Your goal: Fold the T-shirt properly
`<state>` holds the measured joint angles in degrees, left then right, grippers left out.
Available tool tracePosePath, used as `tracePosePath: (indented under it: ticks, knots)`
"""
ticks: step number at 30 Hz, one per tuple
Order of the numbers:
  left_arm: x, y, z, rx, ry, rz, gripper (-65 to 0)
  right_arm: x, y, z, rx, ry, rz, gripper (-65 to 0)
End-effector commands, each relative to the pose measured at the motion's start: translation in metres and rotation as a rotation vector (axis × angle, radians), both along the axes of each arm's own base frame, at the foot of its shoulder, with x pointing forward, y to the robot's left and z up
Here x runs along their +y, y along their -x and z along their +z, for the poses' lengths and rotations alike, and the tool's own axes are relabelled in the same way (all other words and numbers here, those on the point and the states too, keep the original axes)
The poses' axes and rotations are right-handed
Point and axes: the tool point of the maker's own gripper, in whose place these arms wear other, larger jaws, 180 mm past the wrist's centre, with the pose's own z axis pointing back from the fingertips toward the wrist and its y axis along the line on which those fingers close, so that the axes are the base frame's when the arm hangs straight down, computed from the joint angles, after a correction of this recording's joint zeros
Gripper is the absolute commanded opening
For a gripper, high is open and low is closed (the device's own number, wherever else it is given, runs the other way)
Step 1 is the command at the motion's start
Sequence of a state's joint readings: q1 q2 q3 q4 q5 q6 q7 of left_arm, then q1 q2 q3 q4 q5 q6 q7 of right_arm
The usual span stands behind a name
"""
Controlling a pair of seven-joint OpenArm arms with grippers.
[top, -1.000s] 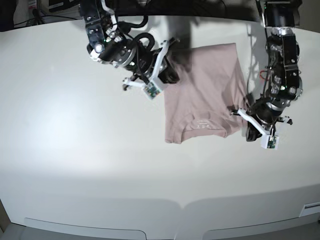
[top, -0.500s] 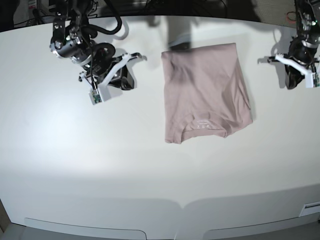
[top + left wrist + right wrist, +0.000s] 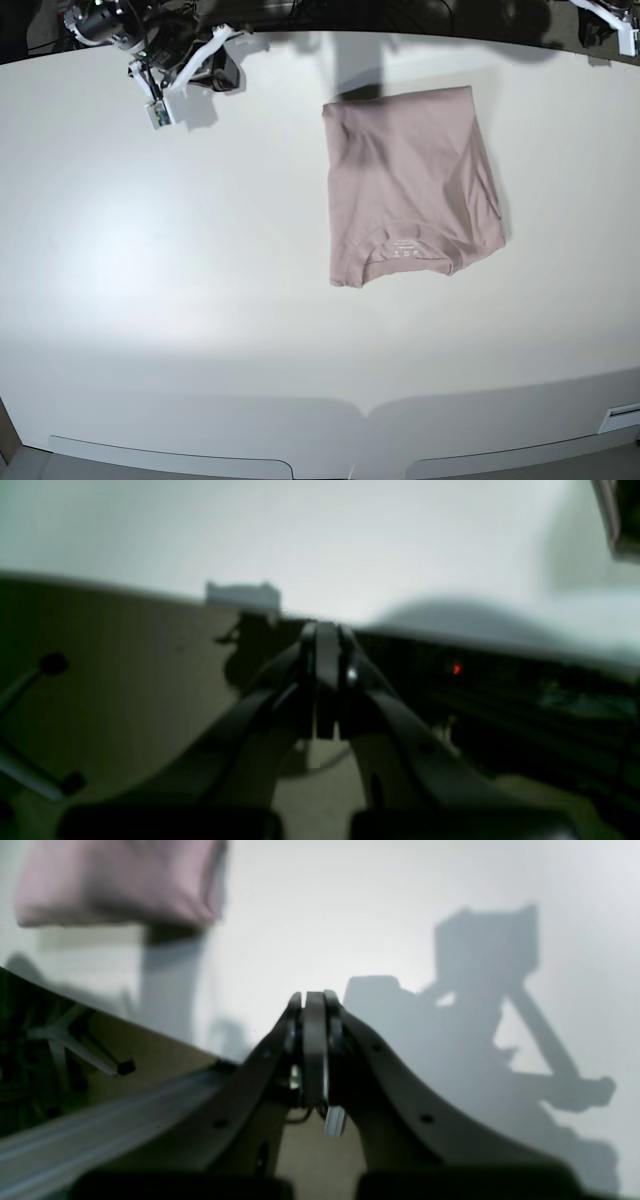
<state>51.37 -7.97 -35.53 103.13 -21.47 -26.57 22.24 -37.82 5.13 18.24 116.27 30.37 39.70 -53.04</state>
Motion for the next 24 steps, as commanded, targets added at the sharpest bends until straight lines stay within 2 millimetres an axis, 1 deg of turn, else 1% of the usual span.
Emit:
tracePosePath:
  ticks: [1, 5, 7, 12, 16, 18, 20, 24]
  knots:
    - [0.004, 0.003, 0.007, -0.011, -0.011, -0.007, -65.0, -0.003, 0.004, 0.005, -0.009, -0.006, -0.007, -65.0]
    - [0.004, 0.025, 0.006, 0.04, -0.014, -0.009, -65.0, -0.02, 0.043, -0.002, 0.085, 0.025, -0.049, -65.0]
    - [0.004, 0.034, 0.005, 0.065, -0.016, -0.011, -65.0, -0.026, 0.067, -0.005, 0.14, 0.037, -0.065, -65.0]
    - [0.008, 0.062, 0.0, 0.152, -0.046, -0.03, -65.0, -0.028, 0.128, -0.003, 0.255, 0.033, -0.098, -65.0]
    - [0.003, 0.089, -0.017, 0.222, 0.022, -0.054, -65.0, -0.031, 0.168, 0.001, 0.346, 0.057, -0.094, -65.0]
    - [0.003, 0.101, -0.026, 0.232, 0.071, -0.059, -65.0, -0.037, 0.177, -0.002, 0.364, 0.088, -0.088, -65.0]
    - [0.007, 0.114, -0.036, 0.243, 0.096, -0.044, -65.0, -0.043, 0.182, -0.01, 0.369, 0.111, -0.094, -65.0]
    - [0.013, 0.142, -0.064, 0.311, 0.135, 0.021, -65.0, -0.051, 0.192, -0.035, 0.408, 0.107, -0.141, -65.0]
